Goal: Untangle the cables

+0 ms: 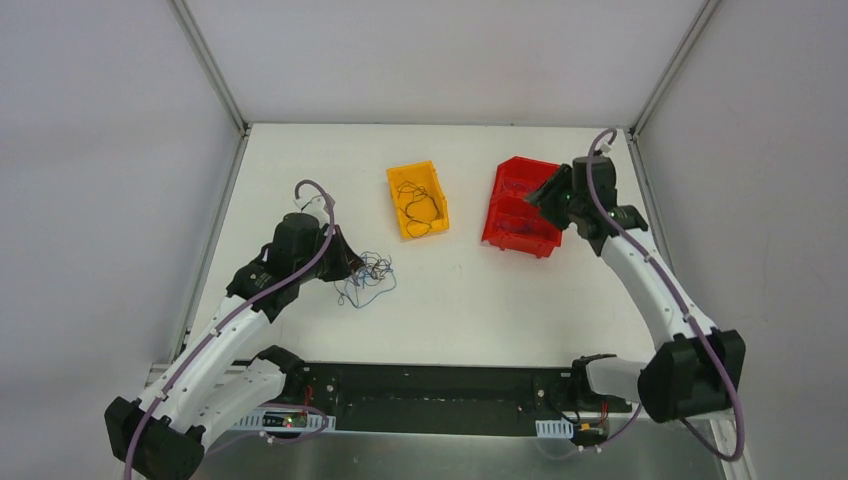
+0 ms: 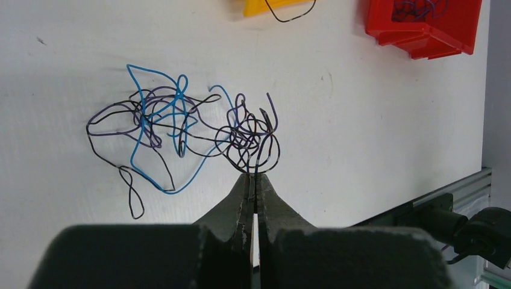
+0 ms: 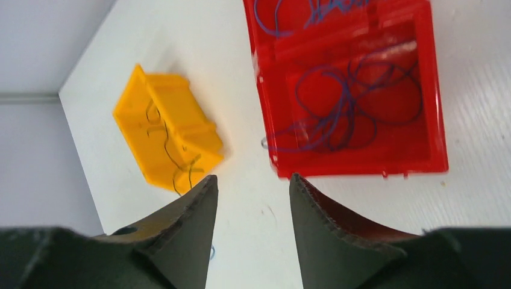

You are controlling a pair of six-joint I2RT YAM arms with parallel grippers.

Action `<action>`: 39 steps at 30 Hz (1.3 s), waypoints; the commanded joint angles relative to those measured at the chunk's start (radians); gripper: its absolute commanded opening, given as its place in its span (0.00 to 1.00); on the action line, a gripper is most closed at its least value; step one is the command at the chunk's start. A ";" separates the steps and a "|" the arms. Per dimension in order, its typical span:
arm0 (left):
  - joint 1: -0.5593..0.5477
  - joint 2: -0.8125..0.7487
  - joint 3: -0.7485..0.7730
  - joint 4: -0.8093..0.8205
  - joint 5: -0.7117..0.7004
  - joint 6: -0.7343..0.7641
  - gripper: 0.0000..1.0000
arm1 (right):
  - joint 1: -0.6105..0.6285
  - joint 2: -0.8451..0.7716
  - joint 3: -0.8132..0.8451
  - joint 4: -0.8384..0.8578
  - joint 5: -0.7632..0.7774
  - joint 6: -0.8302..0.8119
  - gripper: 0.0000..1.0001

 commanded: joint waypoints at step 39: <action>-0.374 0.241 0.358 0.029 0.231 0.115 0.00 | 0.057 -0.377 -0.431 0.246 -0.497 -0.176 0.68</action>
